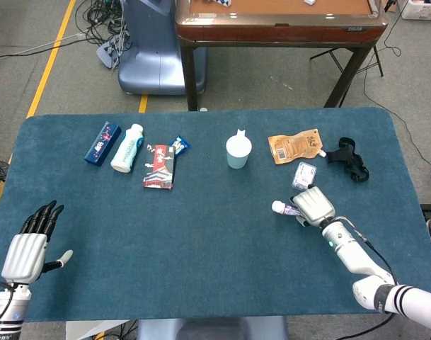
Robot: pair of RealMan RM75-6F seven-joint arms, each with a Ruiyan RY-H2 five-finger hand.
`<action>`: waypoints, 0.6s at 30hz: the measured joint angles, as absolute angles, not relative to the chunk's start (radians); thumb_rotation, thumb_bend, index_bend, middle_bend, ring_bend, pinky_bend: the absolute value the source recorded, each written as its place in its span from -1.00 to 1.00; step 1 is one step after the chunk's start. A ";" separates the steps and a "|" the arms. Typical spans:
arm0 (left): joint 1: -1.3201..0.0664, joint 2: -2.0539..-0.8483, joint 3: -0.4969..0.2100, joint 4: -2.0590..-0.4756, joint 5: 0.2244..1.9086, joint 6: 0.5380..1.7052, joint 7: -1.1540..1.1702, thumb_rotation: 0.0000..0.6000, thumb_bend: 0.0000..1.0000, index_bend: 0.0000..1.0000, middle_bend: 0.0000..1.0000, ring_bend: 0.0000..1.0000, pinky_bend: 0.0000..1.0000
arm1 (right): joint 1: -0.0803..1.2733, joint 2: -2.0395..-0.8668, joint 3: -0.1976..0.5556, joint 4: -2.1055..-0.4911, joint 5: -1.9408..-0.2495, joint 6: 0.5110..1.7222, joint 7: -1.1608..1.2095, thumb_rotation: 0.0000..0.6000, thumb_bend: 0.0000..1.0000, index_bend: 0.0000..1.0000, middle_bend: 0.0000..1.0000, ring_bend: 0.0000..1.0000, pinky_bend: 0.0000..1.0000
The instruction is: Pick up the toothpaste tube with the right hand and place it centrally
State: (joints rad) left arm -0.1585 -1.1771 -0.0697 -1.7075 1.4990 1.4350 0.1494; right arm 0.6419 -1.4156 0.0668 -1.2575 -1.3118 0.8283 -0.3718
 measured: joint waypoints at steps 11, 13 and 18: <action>-0.305 -1.115 -0.101 -1.690 1.557 1.282 0.090 1.00 -0.64 -1.00 -0.68 -0.44 -0.07 | 0.796 -1.239 0.113 -1.516 -1.165 0.598 -0.421 1.00 0.62 0.81 0.60 0.38 -0.01; -0.337 -1.107 -0.104 -1.680 1.573 1.247 0.078 1.00 -0.64 -1.00 -0.41 -0.14 0.18 | 0.837 -1.215 0.116 -1.547 -1.121 0.555 -0.438 1.00 0.65 0.84 0.63 0.42 0.09; -0.422 -1.086 -0.101 -1.669 1.616 1.140 0.062 1.00 -0.51 -1.00 0.14 0.34 0.51 | 0.965 -1.174 0.110 -1.612 -0.995 0.479 -0.500 1.00 0.73 0.89 0.68 0.49 0.24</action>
